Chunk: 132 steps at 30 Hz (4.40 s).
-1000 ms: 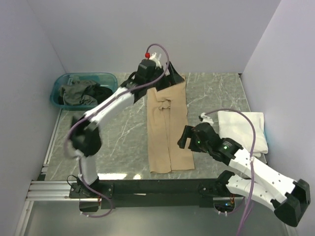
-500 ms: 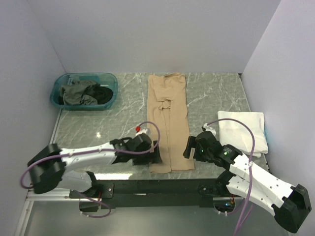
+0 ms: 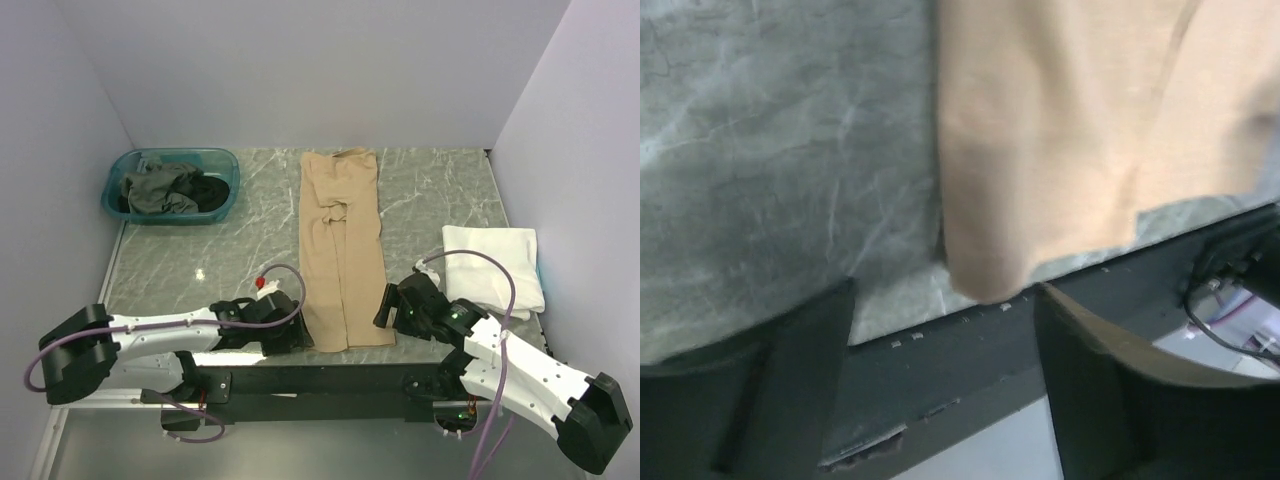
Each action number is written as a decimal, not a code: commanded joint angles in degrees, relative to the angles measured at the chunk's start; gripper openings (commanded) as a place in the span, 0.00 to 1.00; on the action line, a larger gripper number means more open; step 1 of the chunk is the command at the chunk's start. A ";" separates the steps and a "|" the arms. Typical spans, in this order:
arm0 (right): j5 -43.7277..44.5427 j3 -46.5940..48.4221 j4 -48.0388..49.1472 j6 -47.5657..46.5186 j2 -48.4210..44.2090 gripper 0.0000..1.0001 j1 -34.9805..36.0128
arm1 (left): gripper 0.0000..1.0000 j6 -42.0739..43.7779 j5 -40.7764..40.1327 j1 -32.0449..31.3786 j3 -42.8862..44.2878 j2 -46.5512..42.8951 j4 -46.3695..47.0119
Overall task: Fold and stack the t-shirts
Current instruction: Fold the tshirt
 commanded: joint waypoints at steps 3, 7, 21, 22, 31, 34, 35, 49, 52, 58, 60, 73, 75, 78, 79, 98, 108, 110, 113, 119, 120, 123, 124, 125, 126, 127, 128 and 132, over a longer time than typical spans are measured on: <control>-1.50 -1.97 2.49 2.10 -0.55 0.91 -0.40 | 0.67 0.42 2.17 -0.10 2.53 6.46 4.51; -2.03 -3.11 2.06 2.62 -0.90 0.86 -0.48 | 0.44 1.04 2.17 -0.19 3.58 9.63 5.04; -8.26 -5.66 3.20 2.19 -1.07 0.28 -0.40 | 0.01 -0.10 2.79 -0.19 4.29 9.72 1.18; -9.31 -5.84 3.29 1.84 -1.07 0.21 -0.31 | 0.01 -0.19 2.79 -0.11 4.11 9.46 1.18; -14.86 -7.86 -3.21 4.11 -11.17 0.00 1.71 | 0.01 -2.56 1.03 -4.23 2.97 2.25 -4.00; -17.84 -8.39 -2.96 5.25 -15.57 0.00 2.59 | 0.01 -2.74 1.91 -5.90 2.79 -0.12 -2.35; -18.28 -8.39 -2.78 5.35 -16.36 0.00 2.77 | 0.01 -2.65 2.08 -6.08 2.71 -0.73 -1.73; -5.64 4.96 1.09 0.88 -6.80 0.00 2.16 | 0.01 2.53 -6.18 1.99 8.41 -2.06 -2.35; -1.07 8.74 3.28 -0.88 -3.80 0.00 1.46 | 0.01 8.24 -4.86 6.65 11.22 -1.36 1.33; 2.62 14.81 6.18 -4.66 3.32 0.00 -2.32 | 0.01 15.54 -7.41 12.28 20.01 2.50 0.21; 3.33 16.91 7.58 -6.07 5.16 0.00 -4.43 | 0.01 17.38 -5.31 15.09 20.81 4.17 2.49; -2.37 26.41 14.45 -12.75 20.01 0.00 -15.15 | 0.01 25.21 -0.03 24.85 32.32 18.76 6.36; -2.91 27.91 15.06 -13.37 21.68 0.00 -16.56 | 0.01 25.74 0.41 25.73 34.07 21.04 6.36; -4.66 29.49 16.12 -14.42 24.85 0.00 -17.97 | 0.01 26.79 1.38 27.58 36.44 23.77 6.10; -4.67 30.02 16.29 -14.60 26.42 0.00 -18.67 | 0.01 27.49 1.73 28.28 36.89 24.39 6.19; -10.29 38.99 19.98 -17.23 44.80 0.00 -23.77 | 0.01 30.57 5.69 33.12 48.32 38.54 4.17; -11.34 44.52 20.51 -18.12 54.38 0.06 -25.44 | 0.04 30.40 7.44 35.40 50.87 44.26 3.90; -11.52 45.92 19.99 -18.47 55.35 0.11 -25.53 | 0.05 30.57 7.36 35.75 51.74 45.05 3.38; -11.17 47.59 19.20 -19.26 56.49 0.19 -26.06 | 0.10 30.31 6.22 36.02 52.01 44.79 3.20; -10.56 50.76 15.42 -21.02 55.80 0.63 -26.41 | 0.74 29.96 6.48 36.63 52.54 42.16 2.93; -10.38 50.33 15.15 -21.19 55.01 0.68 -26.50 | 0.78 29.79 6.65 36.63 52.02 41.02 3.20; -10.55 46.92 14.97 -21.46 50.53 0.83 -26.50 | 0.99 28.82 7.36 36.55 47.19 35.22 5.82; -10.64 45.68 15.24 -21.37 49.13 0.83 -26.50 | 1.00 28.38 7.18 36.55 44.31 33.55 6.10; -10.64 44.45 15.41 -21.28 46.33 0.84 -26.41 | 1.00 27.68 6.92 36.46 42.80 30.67 6.19; -11.25 41.65 15.85 -21.28 44.82 0.84 -26.24 | 1.00 27.41 6.74 36.37 41.30 29.16 6.27; -13.00 40.06 16.81 -21.45 43.41 0.85 -26.15 | 1.00 27.06 6.48 36.28 38.07 27.66 6.27; -14.06 38.39 17.43 -21.46 40.79 0.86 -25.89 | 0.99 26.28 6.31 36.11 36.38 24.69 6.27; -15.48 29.70 19.19 -21.63 36.46 0.87 -22.99 | 0.99 24.52 6.04 35.06 27.16 16.94 7.06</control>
